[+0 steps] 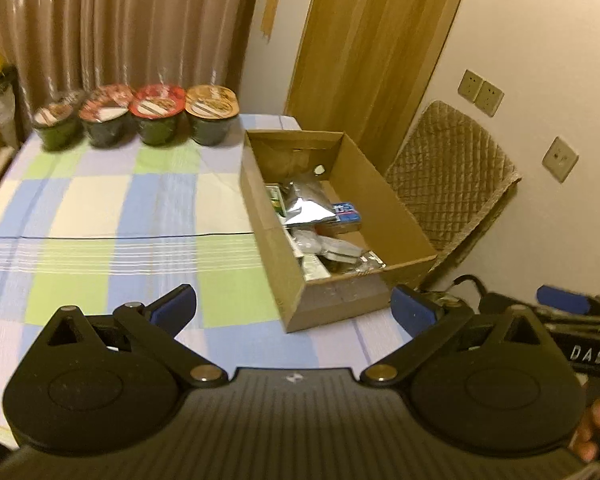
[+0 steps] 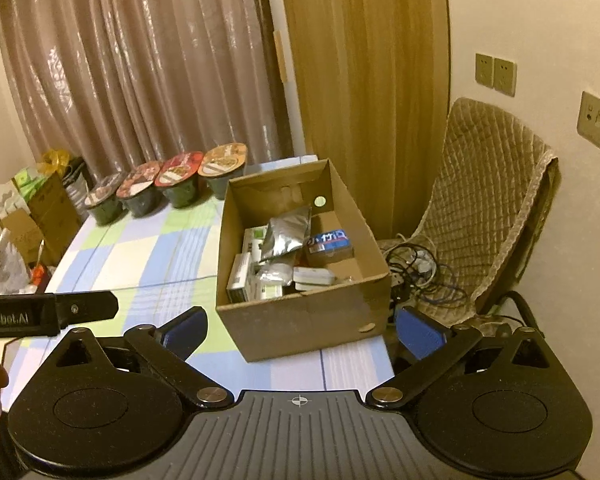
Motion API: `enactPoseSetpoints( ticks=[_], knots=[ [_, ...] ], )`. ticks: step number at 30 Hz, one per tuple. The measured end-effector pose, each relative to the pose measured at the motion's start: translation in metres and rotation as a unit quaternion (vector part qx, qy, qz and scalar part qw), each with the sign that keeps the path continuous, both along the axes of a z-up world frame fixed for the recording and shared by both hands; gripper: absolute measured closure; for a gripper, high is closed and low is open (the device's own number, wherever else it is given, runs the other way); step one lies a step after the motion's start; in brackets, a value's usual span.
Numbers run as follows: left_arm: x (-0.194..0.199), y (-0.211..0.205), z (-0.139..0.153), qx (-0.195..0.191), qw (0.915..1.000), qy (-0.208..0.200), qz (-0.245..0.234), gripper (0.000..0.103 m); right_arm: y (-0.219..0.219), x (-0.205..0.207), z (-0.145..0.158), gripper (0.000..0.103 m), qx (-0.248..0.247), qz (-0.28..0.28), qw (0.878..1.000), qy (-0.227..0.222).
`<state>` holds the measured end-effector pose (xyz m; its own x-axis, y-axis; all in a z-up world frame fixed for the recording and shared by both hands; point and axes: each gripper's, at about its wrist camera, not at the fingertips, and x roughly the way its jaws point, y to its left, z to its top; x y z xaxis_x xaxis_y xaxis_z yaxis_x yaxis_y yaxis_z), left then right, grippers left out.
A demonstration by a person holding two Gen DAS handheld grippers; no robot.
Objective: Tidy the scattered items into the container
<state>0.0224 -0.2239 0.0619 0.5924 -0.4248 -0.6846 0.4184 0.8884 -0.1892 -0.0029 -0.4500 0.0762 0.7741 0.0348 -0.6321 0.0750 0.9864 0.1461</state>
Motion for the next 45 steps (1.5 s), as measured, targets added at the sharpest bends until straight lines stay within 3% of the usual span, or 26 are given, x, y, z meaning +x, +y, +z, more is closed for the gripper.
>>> enactPoseSetpoints(
  ticks=[10,22,45],
  knots=[
    [-0.030,0.016,0.011,-0.027,0.9995,0.018,0.000,0.002,0.015,-0.019,0.005,0.000,-0.017,0.007,1.000,0.007],
    [-0.034,0.022,0.006,-0.004,0.9996,0.020,0.017,0.002,0.027,-0.032,0.015,0.000,-0.027,0.009,1.000,0.013],
    [-0.026,0.021,-0.018,0.028,0.9989,0.026,0.026,0.001,0.026,-0.027,-0.003,0.000,-0.009,0.007,0.999,0.035]
  ],
)
